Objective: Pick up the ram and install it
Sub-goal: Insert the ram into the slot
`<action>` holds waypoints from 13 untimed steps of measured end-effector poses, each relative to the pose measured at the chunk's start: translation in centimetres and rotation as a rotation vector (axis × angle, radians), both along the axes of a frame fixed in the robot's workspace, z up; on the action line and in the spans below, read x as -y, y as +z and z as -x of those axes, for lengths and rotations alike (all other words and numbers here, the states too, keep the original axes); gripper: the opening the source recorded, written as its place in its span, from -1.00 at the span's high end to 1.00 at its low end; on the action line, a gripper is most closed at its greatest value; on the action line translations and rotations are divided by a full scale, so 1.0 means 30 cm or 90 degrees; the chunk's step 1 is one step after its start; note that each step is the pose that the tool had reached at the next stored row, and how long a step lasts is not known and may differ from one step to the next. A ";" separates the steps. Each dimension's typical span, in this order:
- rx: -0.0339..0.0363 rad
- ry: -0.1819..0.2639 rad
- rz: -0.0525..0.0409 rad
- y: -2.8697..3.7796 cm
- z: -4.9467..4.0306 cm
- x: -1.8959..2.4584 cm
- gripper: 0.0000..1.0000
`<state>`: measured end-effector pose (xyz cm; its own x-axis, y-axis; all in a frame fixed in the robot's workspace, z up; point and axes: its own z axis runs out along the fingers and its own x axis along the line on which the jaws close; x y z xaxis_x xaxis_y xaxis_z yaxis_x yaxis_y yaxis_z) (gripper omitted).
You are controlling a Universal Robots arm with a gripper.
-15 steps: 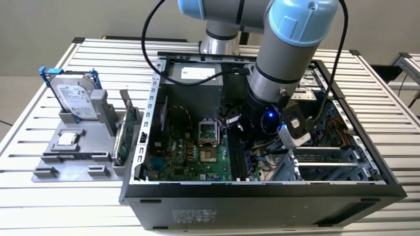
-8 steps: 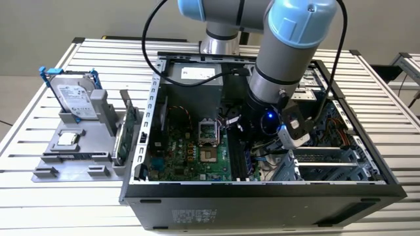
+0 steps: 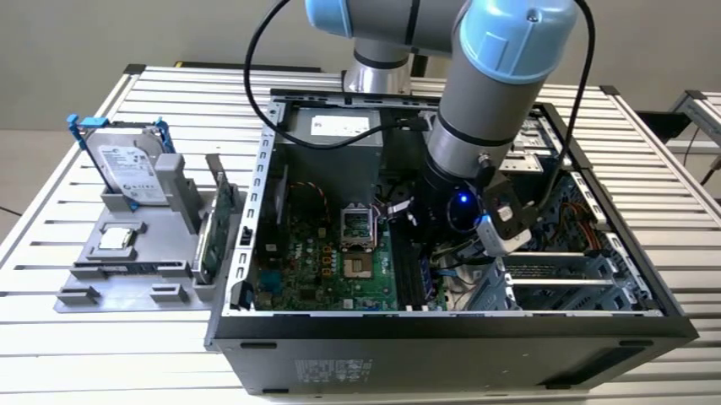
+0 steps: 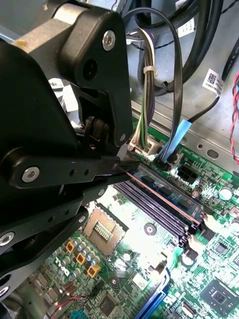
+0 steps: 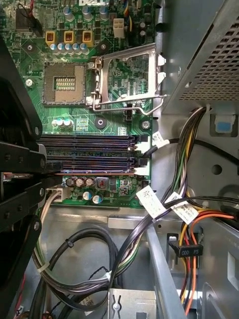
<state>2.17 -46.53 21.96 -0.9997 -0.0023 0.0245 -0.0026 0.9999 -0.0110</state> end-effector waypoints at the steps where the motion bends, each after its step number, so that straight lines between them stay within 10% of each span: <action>1: 0.0000 0.000 0.0000 0.000 0.000 0.000 1.00; 13: -0.0022 0.000 -0.0001 -0.005 0.000 0.001 1.00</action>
